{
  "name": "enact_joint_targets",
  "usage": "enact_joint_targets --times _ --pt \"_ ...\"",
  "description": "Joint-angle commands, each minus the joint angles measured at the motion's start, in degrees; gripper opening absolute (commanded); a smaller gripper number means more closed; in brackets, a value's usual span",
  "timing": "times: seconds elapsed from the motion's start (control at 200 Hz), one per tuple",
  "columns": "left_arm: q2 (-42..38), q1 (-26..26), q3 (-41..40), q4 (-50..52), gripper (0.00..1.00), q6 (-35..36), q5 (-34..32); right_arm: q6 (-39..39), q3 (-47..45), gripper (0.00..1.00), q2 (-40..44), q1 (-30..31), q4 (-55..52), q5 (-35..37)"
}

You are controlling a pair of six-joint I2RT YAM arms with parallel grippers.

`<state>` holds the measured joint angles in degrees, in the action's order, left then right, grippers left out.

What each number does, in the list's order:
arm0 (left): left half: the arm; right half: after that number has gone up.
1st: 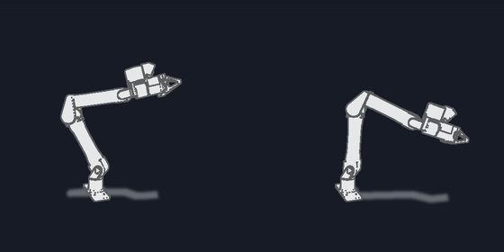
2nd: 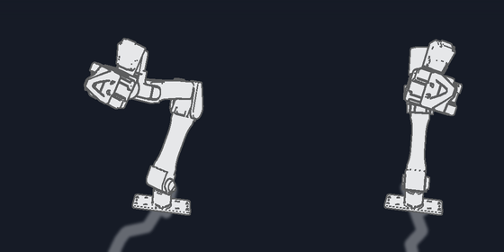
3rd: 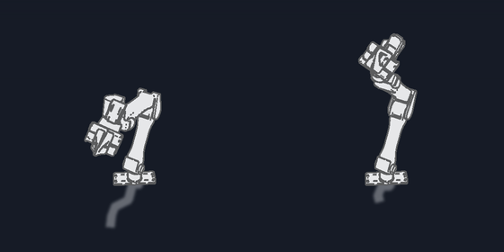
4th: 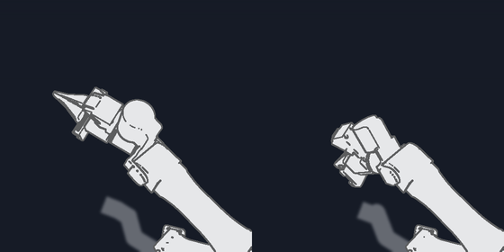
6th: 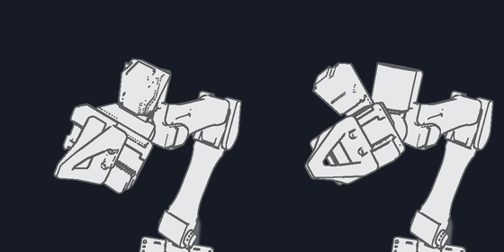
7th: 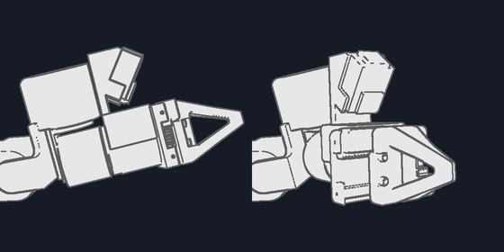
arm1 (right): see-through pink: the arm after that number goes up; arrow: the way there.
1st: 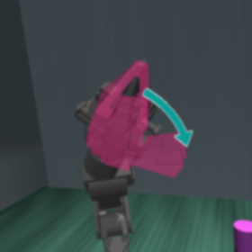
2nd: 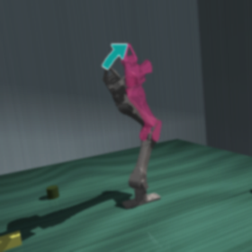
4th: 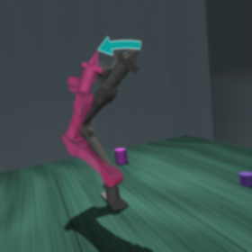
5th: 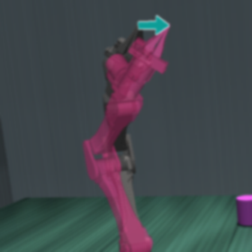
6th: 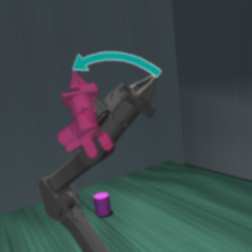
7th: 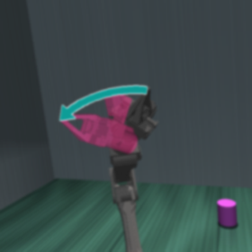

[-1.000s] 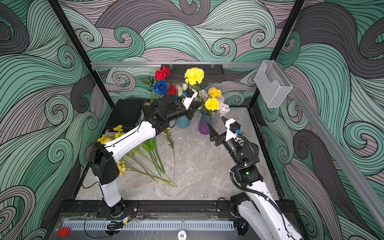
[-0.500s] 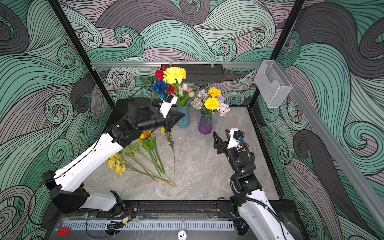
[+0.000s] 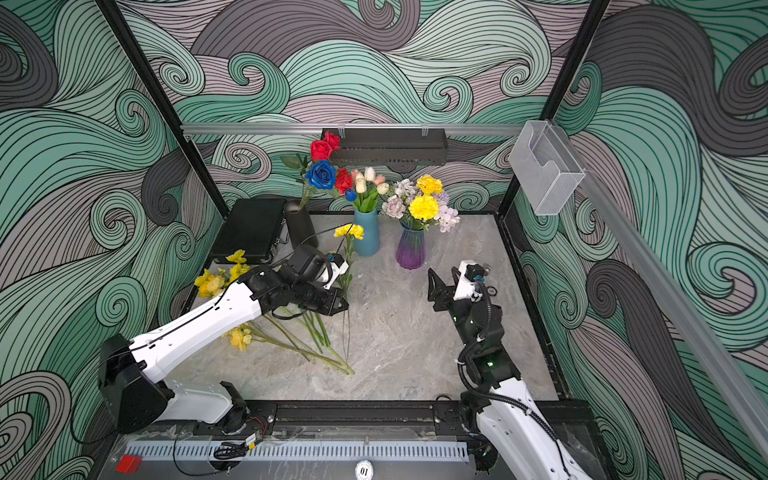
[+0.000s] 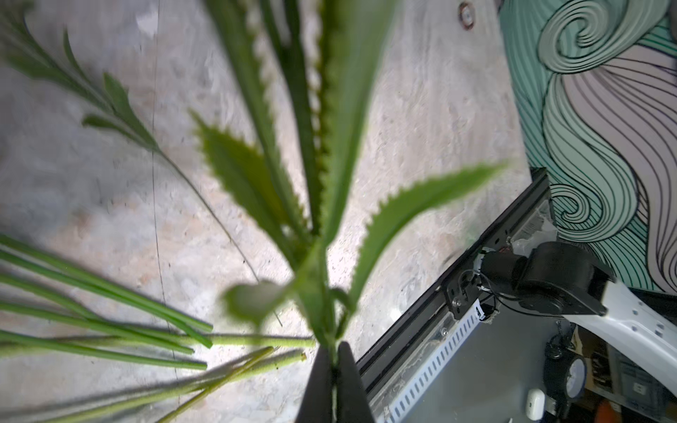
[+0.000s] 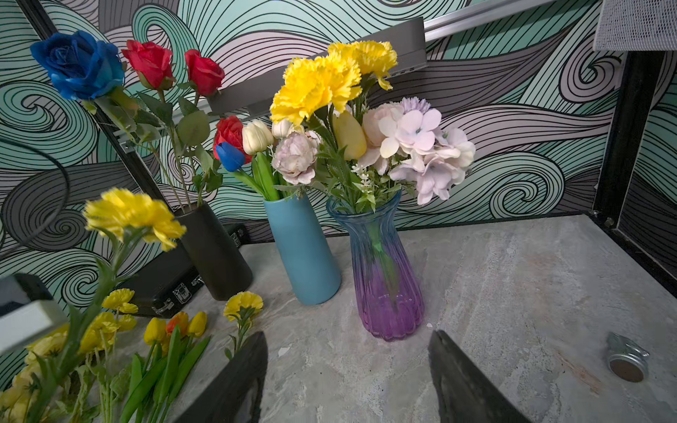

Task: Pick out yellow flowers from the vase
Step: Pick up the flower from the vase, then place the flower at the center of the board.

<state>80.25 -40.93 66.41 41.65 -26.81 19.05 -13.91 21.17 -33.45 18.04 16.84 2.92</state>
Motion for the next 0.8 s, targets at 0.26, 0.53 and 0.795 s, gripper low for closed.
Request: enact_joint_targets --times 0.26,0.53,0.795 --pt "9.35 10.26 -2.75 -1.04 0.0 -5.29 6.48 -1.63 0.88 0.69 -1.02 -0.2 0.49 0.89" --pt "16.93 14.85 -1.65 -2.98 0.0 -4.21 8.22 -1.38 1.62 0.68 -1.67 -0.19 -0.49 1.44" --pt "21.42 16.14 -1.0 -7.1 0.03 -3.61 8.37 -1.05 2.41 0.68 -2.65 -0.18 -0.92 1.41"
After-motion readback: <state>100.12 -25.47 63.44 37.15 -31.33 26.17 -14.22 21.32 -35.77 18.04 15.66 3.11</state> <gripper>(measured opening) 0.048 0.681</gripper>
